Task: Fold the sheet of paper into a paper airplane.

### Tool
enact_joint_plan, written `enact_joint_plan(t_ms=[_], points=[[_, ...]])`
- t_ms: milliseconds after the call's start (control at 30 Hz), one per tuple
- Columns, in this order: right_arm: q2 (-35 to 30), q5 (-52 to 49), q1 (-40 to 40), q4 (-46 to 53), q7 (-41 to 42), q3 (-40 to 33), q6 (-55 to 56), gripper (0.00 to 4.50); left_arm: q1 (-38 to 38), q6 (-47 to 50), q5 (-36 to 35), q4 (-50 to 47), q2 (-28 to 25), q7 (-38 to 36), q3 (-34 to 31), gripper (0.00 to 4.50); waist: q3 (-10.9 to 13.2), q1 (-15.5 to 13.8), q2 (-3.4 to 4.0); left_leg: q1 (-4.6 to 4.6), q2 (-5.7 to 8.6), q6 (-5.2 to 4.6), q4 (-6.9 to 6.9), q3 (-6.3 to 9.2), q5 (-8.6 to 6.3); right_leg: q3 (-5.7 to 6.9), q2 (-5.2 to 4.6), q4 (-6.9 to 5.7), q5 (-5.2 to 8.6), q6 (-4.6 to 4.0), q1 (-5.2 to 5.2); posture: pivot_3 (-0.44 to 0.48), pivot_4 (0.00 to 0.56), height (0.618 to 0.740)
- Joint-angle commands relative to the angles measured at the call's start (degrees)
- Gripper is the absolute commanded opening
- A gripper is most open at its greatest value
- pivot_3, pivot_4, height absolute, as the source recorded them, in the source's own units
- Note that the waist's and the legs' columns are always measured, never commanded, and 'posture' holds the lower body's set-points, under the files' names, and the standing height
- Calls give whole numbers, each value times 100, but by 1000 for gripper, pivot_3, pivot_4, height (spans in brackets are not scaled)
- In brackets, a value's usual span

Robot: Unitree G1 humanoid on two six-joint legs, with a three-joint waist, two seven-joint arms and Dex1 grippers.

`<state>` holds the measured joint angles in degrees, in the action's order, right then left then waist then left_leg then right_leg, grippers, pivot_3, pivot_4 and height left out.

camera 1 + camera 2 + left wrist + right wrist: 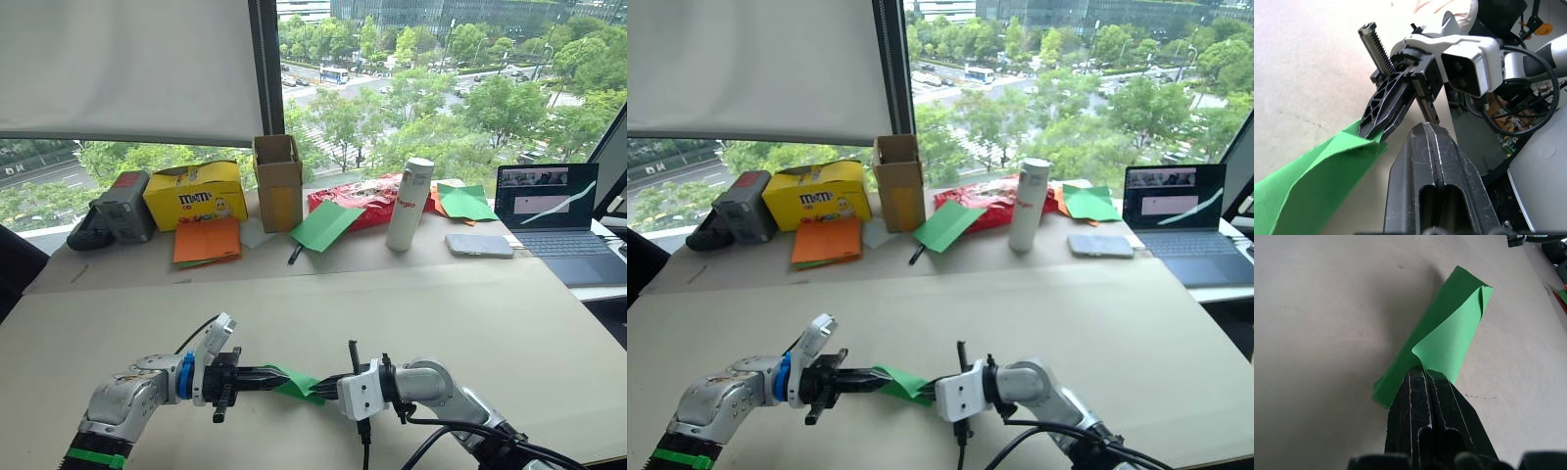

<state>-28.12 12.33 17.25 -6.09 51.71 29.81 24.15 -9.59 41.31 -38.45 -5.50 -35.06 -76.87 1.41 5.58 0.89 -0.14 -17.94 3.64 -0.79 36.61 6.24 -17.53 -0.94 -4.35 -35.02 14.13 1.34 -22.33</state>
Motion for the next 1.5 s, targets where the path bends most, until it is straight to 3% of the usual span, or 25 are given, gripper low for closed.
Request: enact_joint_plan(t_ms=[33,333,533,767,867,1000,1167,1267,1500], points=[[28,260,-74,-273,74,204,-301,67,-183,-251,218,-130,187,394,154,0,-1,1,-1,1,0,1,0,0,0,-1,1,0,0,0,1,0,150,740],[23,257,-112,-241,47,153,-441,67,-259,-954,1592,471,221,1212,1028,0,-2,9,-2,9,-1,10,-2,0,-4,-20,4,0,-1,-2,0,0,150,740],[-6,246,-115,-224,55,146,-458,67,-274,-1307,1960,1042,271,1686,928,0,-3,-11,-3,15,-1,9,-2,0,-5,-19,4,0,0,-1,6,0,150,740],[-30,233,-105,-224,83,155,-455,67,-134,-1066,1582,1121,337,1682,724,0,-5,-11,-2,23,1,9,-2,0,-5,-16,5,-3,0,0,13,0,150,740],[-37,235,-100,-225,88,164,-457,67,12,-758,913,718,383,1259,523,0,-5,2,-2,24,0,8,-2,0,-5,-16,6,-4,1,0,12,0,150,740],[-39,245,-100,-232,92,176,-462,67,-98,-492,-93,319,609,1137,-187,0,1,-6,-11,18,0,7,-2,0,-6,-14,5,-3,1,0,5,0,150,740],[-36,252,-93,-242,93,185,-465,67,-458,-311,-529,476,714,1397,-784,0,2,-16,-18,18,0,9,-2,2,-6,-6,3,0,0,0,9,0,150,740],[-25,255,-86,-258,84,192,-472,67,-588,-430,-291,630,663,1509,-757,0,1,-15,-19,18,1,11,-2,2,-5,-7,4,-1,0,0,8,0,150,740],[-12,272,-77,-274,64,199,-483,67,-329,-1178,805,800,503,1367,89,0,1,-6,-17,18,1,14,-2,2,-6,-12,4,2,0,-1,7,0,150,740]])
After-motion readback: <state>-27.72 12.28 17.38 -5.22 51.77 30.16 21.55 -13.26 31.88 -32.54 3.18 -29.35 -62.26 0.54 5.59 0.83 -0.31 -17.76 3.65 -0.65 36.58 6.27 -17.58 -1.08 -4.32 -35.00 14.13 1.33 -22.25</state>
